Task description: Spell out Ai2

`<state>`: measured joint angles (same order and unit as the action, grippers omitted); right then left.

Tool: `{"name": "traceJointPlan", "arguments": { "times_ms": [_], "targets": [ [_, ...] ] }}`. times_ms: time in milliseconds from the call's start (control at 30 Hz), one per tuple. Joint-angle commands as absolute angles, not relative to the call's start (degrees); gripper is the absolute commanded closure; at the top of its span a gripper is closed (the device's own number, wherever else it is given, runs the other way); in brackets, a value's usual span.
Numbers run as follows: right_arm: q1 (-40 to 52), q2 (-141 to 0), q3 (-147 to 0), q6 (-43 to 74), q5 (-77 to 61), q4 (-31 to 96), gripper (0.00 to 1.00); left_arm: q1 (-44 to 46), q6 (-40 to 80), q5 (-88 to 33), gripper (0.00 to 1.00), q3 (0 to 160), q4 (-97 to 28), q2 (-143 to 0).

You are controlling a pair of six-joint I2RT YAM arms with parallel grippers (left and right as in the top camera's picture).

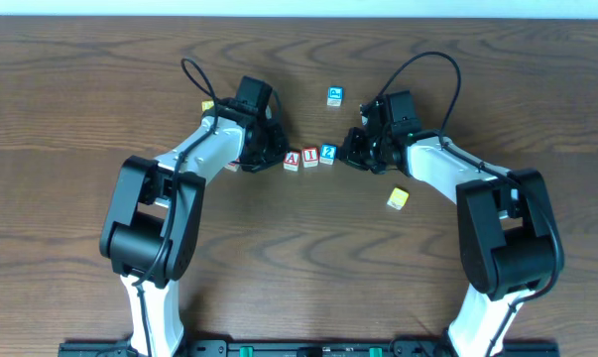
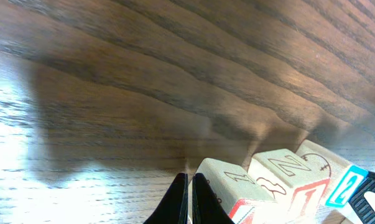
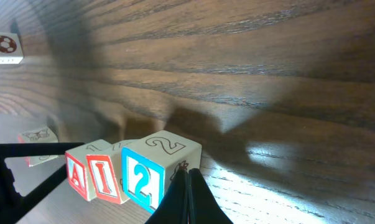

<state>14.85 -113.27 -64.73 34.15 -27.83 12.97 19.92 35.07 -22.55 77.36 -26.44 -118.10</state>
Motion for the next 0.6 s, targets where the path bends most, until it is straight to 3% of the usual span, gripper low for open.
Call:
{"name": "traceJointPlan", "arguments": {
  "times_ms": [0, 567],
  "targets": [
    [14.7, -113.6, -64.8, 34.7, -29.6, 12.8, 0.98, 20.4, 36.5, -23.0, 0.94, 76.9, -25.8, -118.8],
    [16.5, -113.6, -64.8, 31.6, -32.9, 12.8, 0.98, 20.7, 38.8, -22.9, 0.94, 76.9, -25.1, -118.8]
  ]
}}
